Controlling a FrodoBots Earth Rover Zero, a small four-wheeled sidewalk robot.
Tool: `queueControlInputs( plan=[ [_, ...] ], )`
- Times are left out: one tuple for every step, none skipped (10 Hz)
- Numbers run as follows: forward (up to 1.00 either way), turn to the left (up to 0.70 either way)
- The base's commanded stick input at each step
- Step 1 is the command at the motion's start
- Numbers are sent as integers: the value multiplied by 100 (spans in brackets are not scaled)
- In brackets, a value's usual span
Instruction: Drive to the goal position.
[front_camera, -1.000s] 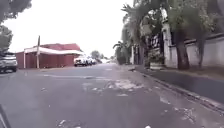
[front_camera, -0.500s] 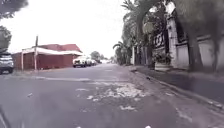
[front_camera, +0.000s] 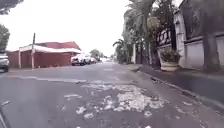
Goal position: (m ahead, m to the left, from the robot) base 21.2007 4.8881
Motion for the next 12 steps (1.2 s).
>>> queueControlInputs(
  plan=[
    [100, 0],
    [100, 0],
    [100, 0],
    [100, 0],
    [100, 0],
    [100, 0],
    [100, 0],
    [100, 0],
    [100, 0],
    [100, 0],
    [100, 0],
    [100, 0]
  ],
)
